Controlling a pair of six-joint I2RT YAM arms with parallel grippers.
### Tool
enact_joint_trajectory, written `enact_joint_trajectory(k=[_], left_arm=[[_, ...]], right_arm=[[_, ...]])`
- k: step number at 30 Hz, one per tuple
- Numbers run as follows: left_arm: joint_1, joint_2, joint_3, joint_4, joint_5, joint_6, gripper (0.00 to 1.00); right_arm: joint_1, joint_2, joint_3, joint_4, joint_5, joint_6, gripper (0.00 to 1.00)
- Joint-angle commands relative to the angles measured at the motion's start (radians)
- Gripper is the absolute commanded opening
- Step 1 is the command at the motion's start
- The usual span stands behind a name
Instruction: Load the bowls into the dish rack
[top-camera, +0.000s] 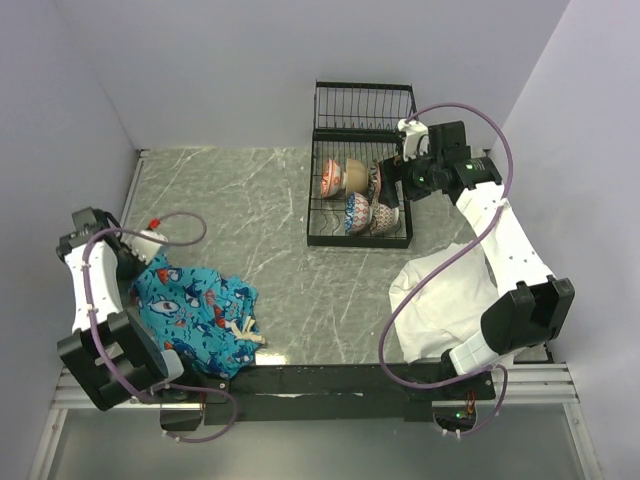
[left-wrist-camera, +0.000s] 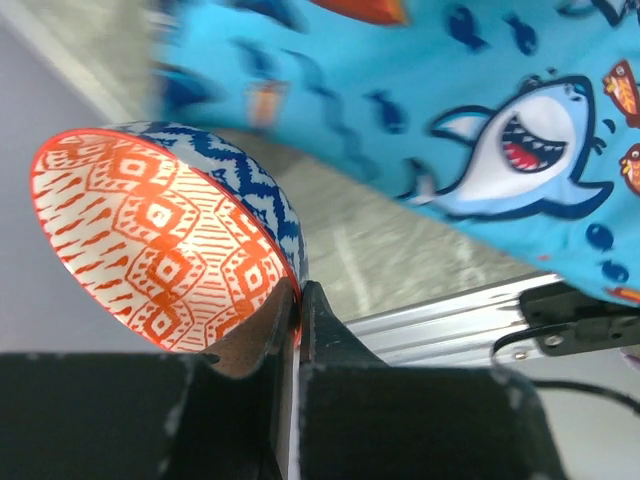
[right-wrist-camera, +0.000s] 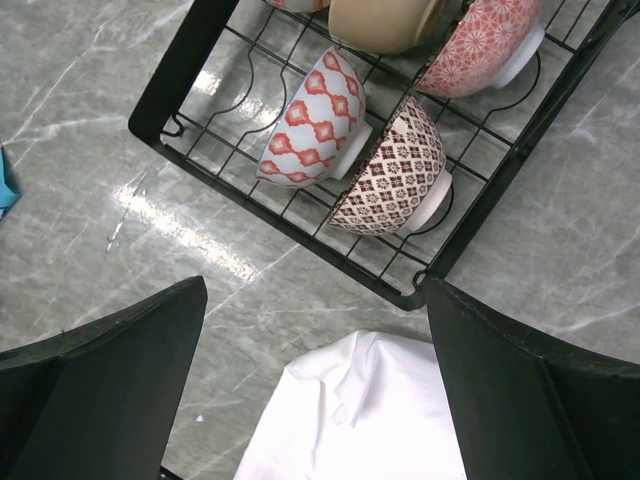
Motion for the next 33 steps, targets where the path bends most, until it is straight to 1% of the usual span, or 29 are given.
enact_joint_trajectory(k=[1,2,3,5,6,7,8,9,10,11,12,13,15,16,19,20,22,23,25,26,28,29,30,32,33], left_arm=[[-0.061,-0.04,0.215,-0.097,0.019,-0.038,0.04],[-0.082,-0.035,0.246,-0.113,0.015,-0.054,0.04],[-0.134,-0.024,0.278,-0.123,0.005,-0.066,0.04],[-0.188,-0.004,0.38,-0.14,0.007,-0.115,0.03],[-0.255,0.025,0.419,-0.143,0.019,-0.136,0.03],[-0.291,0.045,0.503,-0.15,0.03,-0.184,0.03],[-0.328,0.068,0.551,-0.156,0.05,-0.21,0.03],[-0.393,0.119,0.597,-0.165,0.097,-0.239,0.03],[-0.424,0.147,0.688,-0.169,0.129,-0.299,0.03],[-0.455,0.176,0.732,-0.173,0.158,-0.325,0.03],[-0.515,0.224,0.772,-0.17,0.186,-0.351,0.03],[-0.546,0.247,0.837,-0.162,0.246,-0.401,0.02],[-0.613,0.307,0.893,-0.147,0.315,-0.452,0.01],[-0.632,0.325,0.937,-0.131,0.387,-0.498,0.01],[-0.694,0.381,0.988,-0.082,0.508,-0.601,0.01],[-0.707,0.393,0.996,-0.067,0.597,-0.633,0.01],[-0.731,0.427,1.001,-0.038,0.69,-0.716,0.01],[-0.741,0.436,0.999,-0.022,0.784,-0.727,0.01],[-0.751,0.468,0.988,-0.007,0.898,-0.752,0.01],[-0.756,0.48,0.99,0.01,1.001,-0.765,0.01],[-0.762,0.532,0.997,0.05,1.086,-0.85,0.01],[-0.767,0.552,1.004,0.101,1.135,-0.885,0.01],[-0.771,0.591,1.013,0.128,1.191,-0.978,0.01],[-0.784,0.634,1.007,0.23,1.245,-1.057,0.01],[-0.787,0.645,0.988,0.276,1.286,-1.147,0.01]], right_arm=[[0.005,-0.028,-0.017,0.062,-0.021,0.01,0.98],[0.003,-0.028,-0.02,0.064,-0.021,0.01,0.98],[0.002,-0.028,-0.02,0.065,-0.023,0.011,0.98],[-0.001,-0.028,-0.017,0.07,-0.02,0.018,0.98],[-0.007,-0.029,-0.017,0.074,-0.015,0.025,0.98],[-0.012,-0.031,-0.016,0.087,-0.009,0.034,0.98],[-0.021,-0.034,-0.013,0.091,-0.007,0.062,0.98],[-0.032,-0.032,-0.009,0.097,-0.012,0.074,0.98],[-0.052,-0.031,-0.006,0.105,-0.016,0.087,0.98],[-0.064,-0.028,0.001,0.107,-0.021,0.1,0.98],[-0.073,-0.026,0.007,0.108,-0.023,0.105,0.98],[-0.081,-0.028,0.012,0.11,-0.02,0.107,0.98],[-0.113,-0.035,0.029,0.114,-0.015,0.113,0.98],[-0.127,-0.038,0.032,0.117,-0.01,0.113,0.98],[-0.169,-0.063,0.032,0.122,0.002,0.105,0.98],[-0.179,-0.069,0.027,0.122,0.002,0.097,0.98],[-0.201,-0.088,0.02,0.12,-0.004,0.093,0.98],[-0.201,-0.098,0.012,0.119,-0.006,0.096,0.98],[-0.244,-0.112,0.0,0.123,-0.01,0.104,0.98],[-0.25,-0.124,-0.003,0.122,-0.013,0.111,0.98],[-0.261,-0.137,-0.022,0.125,-0.015,0.12,0.98],[-0.264,-0.147,-0.028,0.125,-0.012,0.123,0.98],[-0.264,-0.155,-0.035,0.127,-0.009,0.127,0.98],[-0.265,-0.173,-0.049,0.13,-0.003,0.127,0.98],[-0.264,-0.177,-0.054,0.13,-0.001,0.125,0.98]])
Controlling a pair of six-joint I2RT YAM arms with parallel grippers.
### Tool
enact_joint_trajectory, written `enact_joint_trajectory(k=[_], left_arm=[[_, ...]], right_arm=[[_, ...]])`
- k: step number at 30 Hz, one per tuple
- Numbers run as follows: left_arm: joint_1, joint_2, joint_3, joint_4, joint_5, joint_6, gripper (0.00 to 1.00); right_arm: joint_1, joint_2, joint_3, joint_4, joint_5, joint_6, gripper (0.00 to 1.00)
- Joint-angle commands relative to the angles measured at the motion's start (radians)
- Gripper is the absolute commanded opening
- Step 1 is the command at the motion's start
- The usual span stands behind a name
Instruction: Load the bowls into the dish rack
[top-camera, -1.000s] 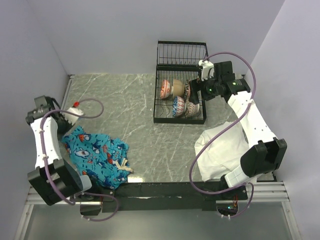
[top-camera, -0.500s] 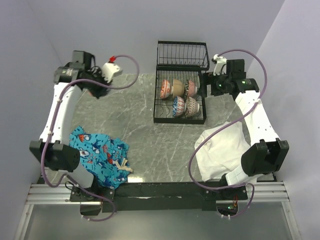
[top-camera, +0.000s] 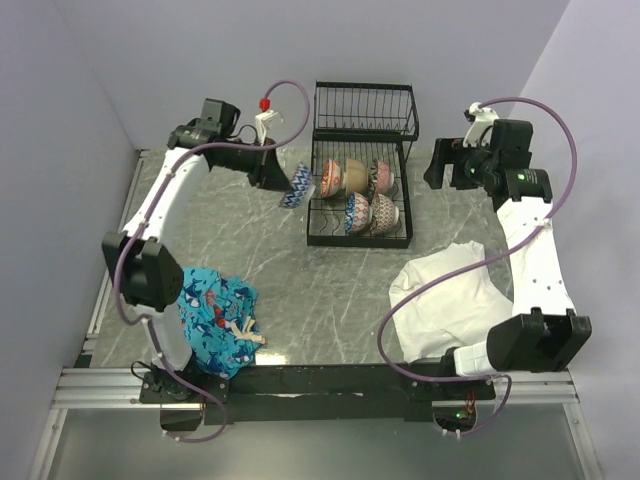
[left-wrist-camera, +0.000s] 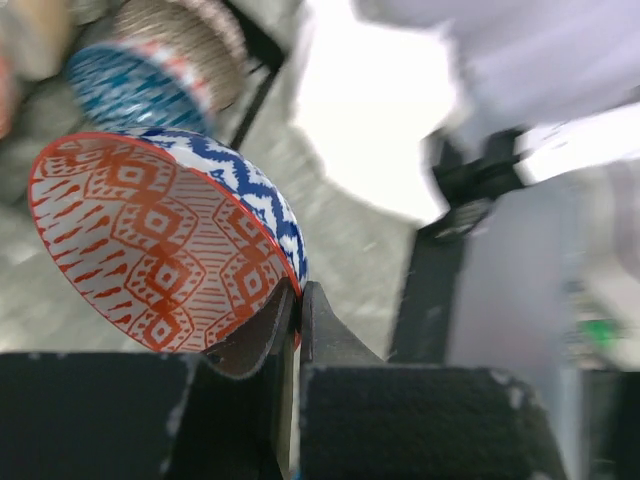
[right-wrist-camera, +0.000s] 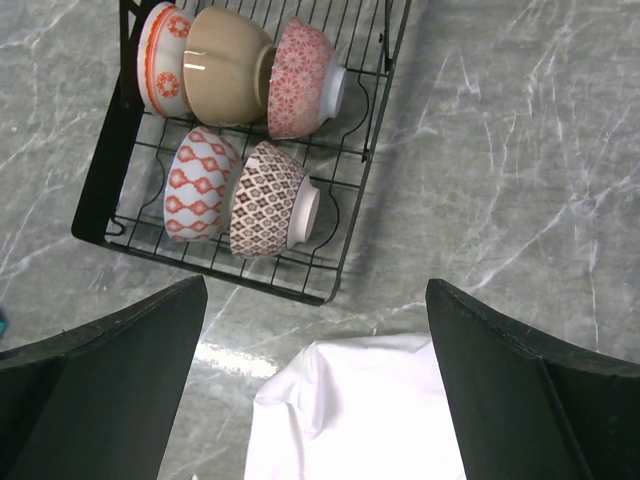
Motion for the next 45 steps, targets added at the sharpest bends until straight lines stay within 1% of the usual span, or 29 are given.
enact_joint_trajectory(k=[1,2,3,4,6,8,9,10,12,16,19,22,24,25,27,29,31,32,33,36,37,41,45], left_arm=[[-0.02,0.063,0.01,0.289,0.295,-0.329,0.01],[-0.024,0.081,-0.01,0.347,0.304,-0.394,0.01],[-0.026,0.09,-0.046,0.482,0.307,-0.526,0.01],[-0.026,0.1,-0.062,0.533,0.307,-0.584,0.01],[-0.035,0.136,-0.065,0.637,0.314,-0.682,0.02],[-0.049,0.181,-0.045,0.679,0.323,-0.718,0.01],[-0.054,0.195,-0.034,0.71,0.323,-0.794,0.01],[-0.057,0.205,-0.036,0.8,0.326,-0.84,0.01],[-0.069,0.236,-0.031,0.83,0.315,-0.896,0.01],[-0.089,0.265,-0.047,0.845,0.285,-0.943,0.01],[-0.094,0.278,-0.06,0.836,0.226,-0.968,0.01],[-0.092,0.278,-0.039,0.752,0.131,-0.931,0.01],[-0.101,0.278,0.004,0.706,0.072,-0.907,0.01],[-0.106,0.276,0.01,0.713,0.058,-0.916,0.01],[-0.115,0.265,-0.007,0.779,-0.002,-0.987,0.01],[-0.118,0.278,0.005,0.771,-0.041,-1.009,0.01],[-0.115,0.281,-0.014,0.809,-0.076,-1.034,0.01],[-0.109,0.273,-0.072,0.861,-0.076,-1.069,0.01],[-0.107,0.281,-0.074,0.885,-0.076,-1.11,0.01],[-0.113,0.299,-0.089,0.906,-0.091,-1.152,0.01],[-0.115,0.299,-0.106,0.964,-0.085,-1.175,0.01],[-0.118,0.319,-0.163,1.079,-0.075,-1.278,0.01],[-0.118,0.344,-0.203,1.21,-0.039,-1.345,0.01]], right_arm=[[0.0,-0.057,-0.03,0.036,0.008,0.006,0.99],[-0.001,-0.057,-0.033,0.038,0.011,0.005,0.98],[-0.001,-0.057,-0.036,0.039,0.022,0.003,0.99],[-0.001,-0.057,-0.036,0.042,0.027,0.002,0.99],[-0.001,-0.055,-0.033,0.042,0.031,-0.001,0.99],[-0.001,-0.049,-0.027,0.042,0.036,-0.006,0.99],[-0.001,-0.046,-0.029,0.044,0.042,-0.009,0.99],[-0.003,-0.045,-0.03,0.045,0.047,-0.014,0.99],[-0.001,-0.038,-0.03,0.044,0.054,-0.017,0.99],[-0.003,-0.034,-0.039,0.044,0.057,-0.02,0.99],[-0.006,-0.034,-0.052,0.042,0.057,-0.021,0.99],[-0.004,-0.041,-0.069,0.038,0.061,-0.026,0.99],[-0.004,-0.045,-0.081,0.036,0.065,-0.03,0.99],[-0.004,-0.046,-0.093,0.033,0.067,-0.033,0.99],[-0.004,-0.046,-0.11,0.03,0.071,-0.034,0.99],[-0.006,-0.045,-0.116,0.03,0.068,-0.03,0.99],[-0.004,-0.04,-0.115,0.028,0.062,-0.024,0.99],[-0.004,-0.035,-0.113,0.027,0.059,-0.023,0.99],[-0.006,-0.034,-0.104,0.024,0.058,-0.023,0.99],[-0.004,-0.022,-0.084,0.024,0.061,-0.024,0.99],[-0.006,-0.02,-0.082,0.024,0.065,-0.026,0.99],[-0.006,-0.021,-0.087,0.021,0.07,-0.026,0.99],[-0.004,-0.023,-0.099,0.019,0.068,-0.023,0.99]])
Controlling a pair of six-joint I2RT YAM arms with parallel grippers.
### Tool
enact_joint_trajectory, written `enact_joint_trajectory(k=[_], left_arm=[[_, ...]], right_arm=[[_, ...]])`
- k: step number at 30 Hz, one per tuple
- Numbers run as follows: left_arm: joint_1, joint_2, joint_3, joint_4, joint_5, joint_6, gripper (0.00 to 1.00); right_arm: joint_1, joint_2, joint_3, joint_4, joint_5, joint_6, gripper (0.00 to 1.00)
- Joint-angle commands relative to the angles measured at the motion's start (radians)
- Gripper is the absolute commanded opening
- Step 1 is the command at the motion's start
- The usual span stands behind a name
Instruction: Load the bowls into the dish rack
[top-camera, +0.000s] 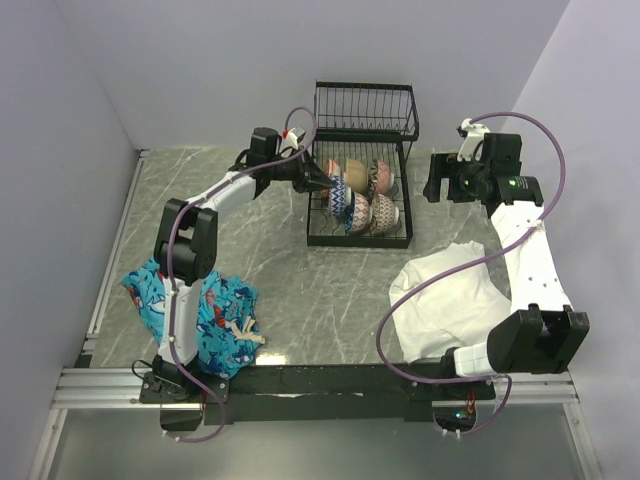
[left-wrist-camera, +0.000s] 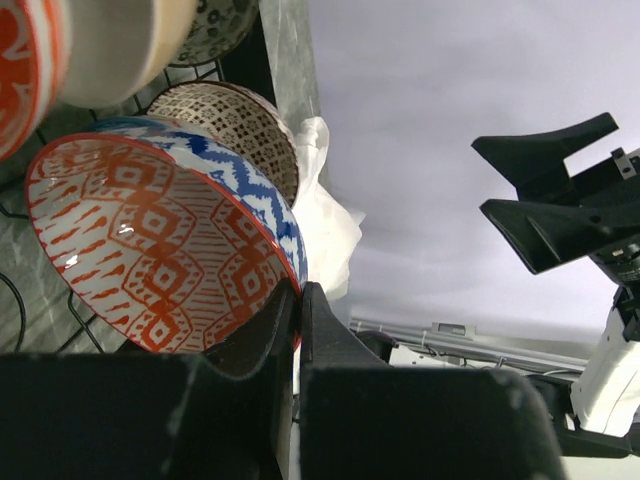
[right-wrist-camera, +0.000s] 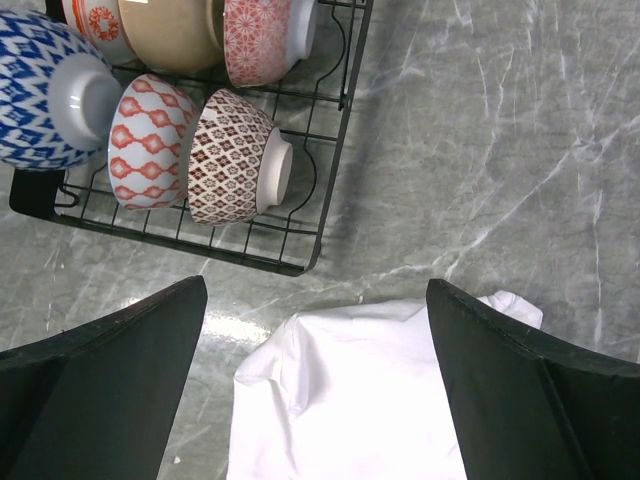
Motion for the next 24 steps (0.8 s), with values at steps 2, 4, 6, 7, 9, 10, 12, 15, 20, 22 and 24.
enact_joint_trajectory(k=[2,4,6,7,9,10,12,15,20,22,24], left_arm=[[-0.007,0.019,-0.046,0.271,0.061,-0.138,0.01],[-0.006,0.03,-0.058,0.281,0.064,-0.138,0.01],[-0.004,0.037,-0.064,0.276,0.064,-0.126,0.01],[-0.001,0.048,-0.069,0.279,0.064,-0.129,0.01],[0.002,0.056,-0.073,0.275,0.059,-0.124,0.01],[0.005,0.057,-0.078,0.275,0.058,-0.123,0.01],[0.008,0.06,-0.079,0.25,0.044,-0.112,0.01],[0.011,0.056,-0.085,0.224,0.03,-0.097,0.01],[0.01,0.042,-0.105,0.18,-0.008,-0.089,0.03],[0.011,0.041,-0.113,0.163,-0.023,-0.083,0.04],[0.01,0.044,-0.118,0.149,-0.033,-0.078,0.05]], right_arm=[[-0.002,-0.001,0.018,0.011,0.008,-0.003,0.99],[-0.002,0.003,0.018,0.009,0.008,-0.004,0.99],[-0.002,0.005,0.02,0.01,0.008,-0.001,0.99],[-0.004,0.006,0.02,0.014,0.008,-0.003,0.99],[-0.001,0.008,0.021,0.012,0.006,-0.001,0.99],[-0.002,0.009,0.021,0.012,0.006,-0.001,0.99],[-0.002,0.012,0.023,0.009,0.006,-0.003,0.99],[0.001,0.019,0.024,0.011,0.005,-0.003,0.99],[0.004,0.035,0.038,0.014,0.002,-0.001,0.99],[0.004,0.042,0.049,0.014,-0.001,-0.003,0.99],[0.007,0.049,0.056,0.012,-0.001,-0.004,0.99]])
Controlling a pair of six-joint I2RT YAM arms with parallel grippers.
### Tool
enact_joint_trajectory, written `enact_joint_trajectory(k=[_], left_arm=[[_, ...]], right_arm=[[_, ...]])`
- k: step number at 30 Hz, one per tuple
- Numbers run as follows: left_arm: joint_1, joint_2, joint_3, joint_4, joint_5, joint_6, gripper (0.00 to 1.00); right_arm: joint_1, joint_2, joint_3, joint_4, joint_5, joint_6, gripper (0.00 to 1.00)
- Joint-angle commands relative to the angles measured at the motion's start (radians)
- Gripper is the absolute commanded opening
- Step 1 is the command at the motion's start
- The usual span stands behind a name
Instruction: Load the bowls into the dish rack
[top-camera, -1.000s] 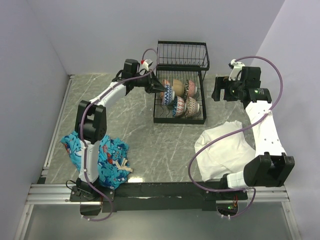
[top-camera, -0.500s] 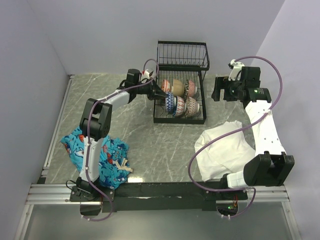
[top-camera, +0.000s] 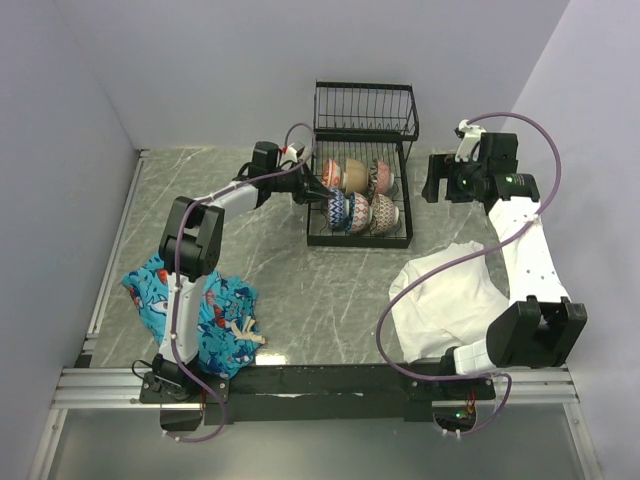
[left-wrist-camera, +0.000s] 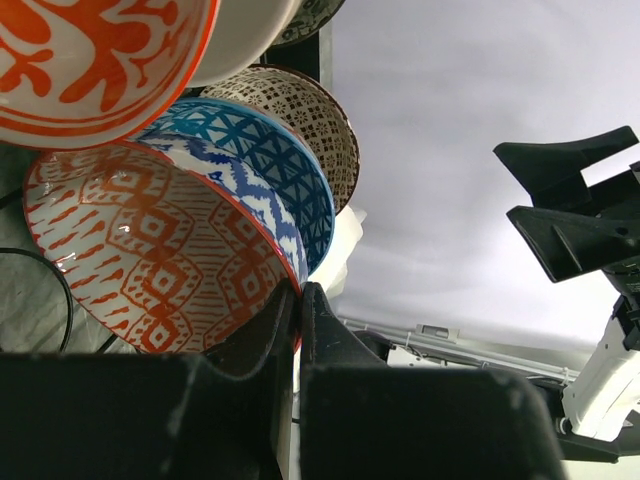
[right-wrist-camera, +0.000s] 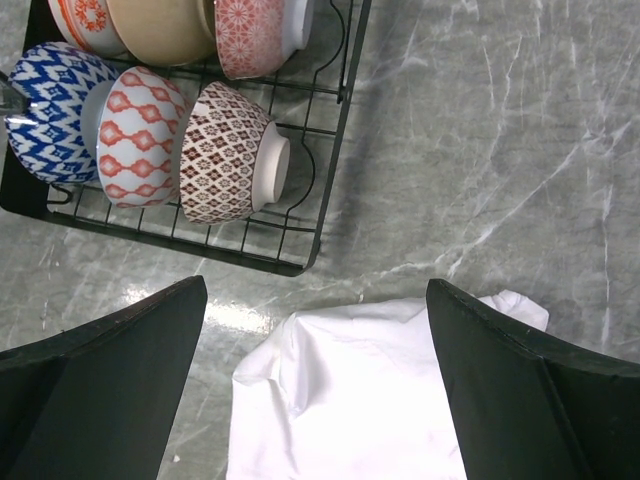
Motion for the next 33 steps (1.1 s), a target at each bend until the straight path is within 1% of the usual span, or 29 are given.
enact_joint_trajectory(k=[1,4,13,16,17,20,23,26,29,31,32,33], left_arm=[[0.005,-0.029,-0.016,-0.015,-0.05,0.02,0.05],[0.005,-0.029,-0.019,-0.03,-0.063,0.026,0.07],[0.002,-0.023,-0.022,-0.055,-0.081,0.025,0.21],[0.0,-0.03,-0.016,-0.055,-0.081,0.034,0.27],[0.0,-0.035,-0.013,-0.056,-0.079,0.038,0.34],[0.0,-0.047,0.006,-0.056,-0.081,0.058,0.39],[0.002,-0.067,0.017,-0.045,-0.081,0.077,0.41],[0.005,-0.078,0.05,-0.081,-0.083,0.118,0.44],[0.025,-0.107,0.05,-0.13,-0.09,0.17,0.44],[0.046,-0.139,0.046,-0.134,-0.084,0.215,0.44],[0.051,-0.155,0.043,-0.162,-0.07,0.238,0.44],[0.058,-0.18,0.049,-0.215,-0.064,0.317,0.45]], right_arm=[[0.006,0.023,0.06,0.013,-0.001,-0.005,0.99],[0.006,0.026,0.061,0.014,-0.004,-0.003,0.99],[0.008,0.018,0.047,0.013,-0.001,-0.009,0.99],[0.009,0.012,0.04,0.013,-0.002,-0.006,0.99],[0.009,0.01,0.04,0.016,-0.004,-0.006,0.99],[0.009,0.009,0.038,0.016,-0.005,-0.006,0.99],[0.011,0.01,0.046,0.016,-0.007,-0.008,0.99],[0.009,0.012,0.056,0.022,-0.005,-0.011,0.99],[0.009,0.015,0.066,0.02,-0.007,-0.011,0.99],[0.011,0.018,0.07,0.02,-0.01,-0.009,0.99],[0.011,0.021,0.073,0.022,-0.018,-0.008,0.99],[0.009,0.023,0.075,0.024,-0.021,-0.008,0.99]])
